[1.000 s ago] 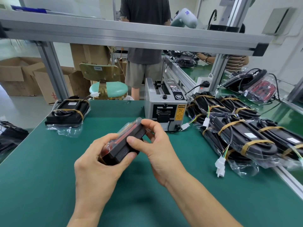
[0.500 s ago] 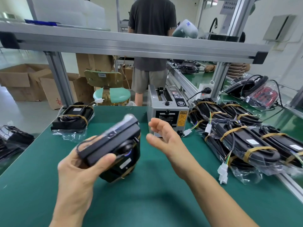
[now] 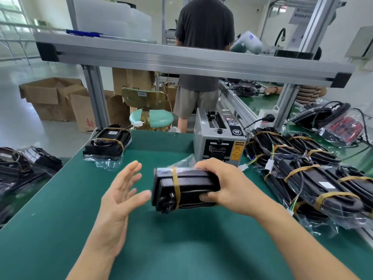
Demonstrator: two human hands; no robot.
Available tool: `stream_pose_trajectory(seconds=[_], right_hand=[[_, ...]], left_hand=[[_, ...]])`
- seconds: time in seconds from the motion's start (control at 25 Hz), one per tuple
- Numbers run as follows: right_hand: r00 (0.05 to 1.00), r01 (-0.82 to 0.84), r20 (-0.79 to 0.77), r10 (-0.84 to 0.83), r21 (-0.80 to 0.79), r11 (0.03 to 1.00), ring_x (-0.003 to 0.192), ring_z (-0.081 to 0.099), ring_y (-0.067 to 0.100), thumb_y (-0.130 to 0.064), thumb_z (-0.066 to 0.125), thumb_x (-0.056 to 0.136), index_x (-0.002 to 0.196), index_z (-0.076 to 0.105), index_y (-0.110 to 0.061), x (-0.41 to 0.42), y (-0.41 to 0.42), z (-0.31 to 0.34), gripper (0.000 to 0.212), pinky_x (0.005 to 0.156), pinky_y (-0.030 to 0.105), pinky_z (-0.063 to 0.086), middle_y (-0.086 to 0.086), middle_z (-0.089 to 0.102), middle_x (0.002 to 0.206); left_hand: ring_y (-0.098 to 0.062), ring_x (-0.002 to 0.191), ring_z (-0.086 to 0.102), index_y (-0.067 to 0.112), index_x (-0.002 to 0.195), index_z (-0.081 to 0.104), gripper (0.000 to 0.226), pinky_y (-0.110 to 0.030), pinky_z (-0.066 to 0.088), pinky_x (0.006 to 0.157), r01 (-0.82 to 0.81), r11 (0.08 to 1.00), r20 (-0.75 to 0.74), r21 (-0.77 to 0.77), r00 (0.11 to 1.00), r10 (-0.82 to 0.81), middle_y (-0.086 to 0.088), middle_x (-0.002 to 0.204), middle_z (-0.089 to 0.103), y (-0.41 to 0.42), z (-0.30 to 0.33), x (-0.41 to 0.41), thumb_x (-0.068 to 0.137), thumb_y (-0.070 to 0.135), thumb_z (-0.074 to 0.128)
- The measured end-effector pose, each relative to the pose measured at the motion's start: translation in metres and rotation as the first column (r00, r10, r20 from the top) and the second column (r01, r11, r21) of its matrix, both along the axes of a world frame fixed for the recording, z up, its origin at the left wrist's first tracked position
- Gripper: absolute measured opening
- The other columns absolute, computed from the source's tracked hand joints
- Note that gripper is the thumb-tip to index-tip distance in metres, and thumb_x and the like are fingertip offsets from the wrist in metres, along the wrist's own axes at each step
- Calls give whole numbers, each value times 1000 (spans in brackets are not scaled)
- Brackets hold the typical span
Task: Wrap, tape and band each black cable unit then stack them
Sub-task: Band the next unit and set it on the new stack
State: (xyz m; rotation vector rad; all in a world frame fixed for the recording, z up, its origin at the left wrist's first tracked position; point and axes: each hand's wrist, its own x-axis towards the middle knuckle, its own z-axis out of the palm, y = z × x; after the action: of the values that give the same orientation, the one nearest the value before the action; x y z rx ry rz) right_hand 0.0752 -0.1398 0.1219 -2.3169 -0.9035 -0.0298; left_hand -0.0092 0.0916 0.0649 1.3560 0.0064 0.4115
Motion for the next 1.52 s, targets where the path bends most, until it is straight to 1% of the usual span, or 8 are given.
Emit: stream_pose_trajectory(seconds=[0.12,0.32,0.56,0.68,0.8,0.88,1.12,1.52], right_hand=[[998,-59,-40,55,-91,994,100,54,9,-14,80,66,113,58,-29,3,11,-9,54,94,31,43,-10,58,106],[996,-86,-26,83,-146,986,101,50,7,-17,82,65,114,58,-31,11,18,-18,56,98,37,38,-13,57,106],[989,-120,-109,98,-227,967,121,38,-2,-20,70,66,128,49,-39,19,10,-18,68,115,35,1,-19,52,123],[956,87,-290,-40,154,984,120,47,-1,-8,59,70,123,56,-36,34,-6,-14,60,104,15,33,-17,58,123],[744,657,-494,-449,420,626,81,58,11,-7,56,89,99,69,-22,61,-12,-22,22,67,17,45,-6,66,86],[621,781,-575,-532,395,484,70,55,15,-16,58,92,90,70,-17,80,-6,-31,12,67,28,45,-2,63,75],[481,877,-671,-564,375,302,71,50,25,-21,67,86,59,58,-22,114,18,-39,28,67,36,43,9,62,76],[351,936,-843,-408,320,144,54,40,19,-11,69,83,79,51,-8,110,29,-21,18,47,28,34,5,50,73]], left_hand=[[-11,121,55,29,122,62,69,-30,42,100,131,981,31,141,990,-136,6,125,64,-5,1,0,57,19,83],[-21,110,63,26,115,66,62,-20,49,91,201,977,-12,73,980,-200,-5,116,69,-7,-13,-2,57,8,81],[-16,107,64,30,110,67,62,-19,46,94,140,975,17,170,989,-145,-1,112,70,-12,-20,0,55,10,86],[-9,103,65,35,108,68,62,-14,45,92,28,981,79,194,996,-44,5,110,71,-22,-25,0,55,7,83],[-4,100,65,37,106,68,57,-9,45,89,-76,982,120,172,991,56,9,108,71,-34,-32,0,57,9,77],[-4,102,65,38,108,66,58,-9,44,91,-109,974,142,198,986,82,10,111,70,-38,-36,1,58,9,78],[-6,106,64,38,112,65,64,-12,42,95,-101,959,169,263,984,58,11,115,68,-36,-43,1,58,13,87],[-1,100,65,44,108,65,59,-5,42,87,-120,953,148,278,986,81,16,108,70,-40,-35,-4,58,15,79]])
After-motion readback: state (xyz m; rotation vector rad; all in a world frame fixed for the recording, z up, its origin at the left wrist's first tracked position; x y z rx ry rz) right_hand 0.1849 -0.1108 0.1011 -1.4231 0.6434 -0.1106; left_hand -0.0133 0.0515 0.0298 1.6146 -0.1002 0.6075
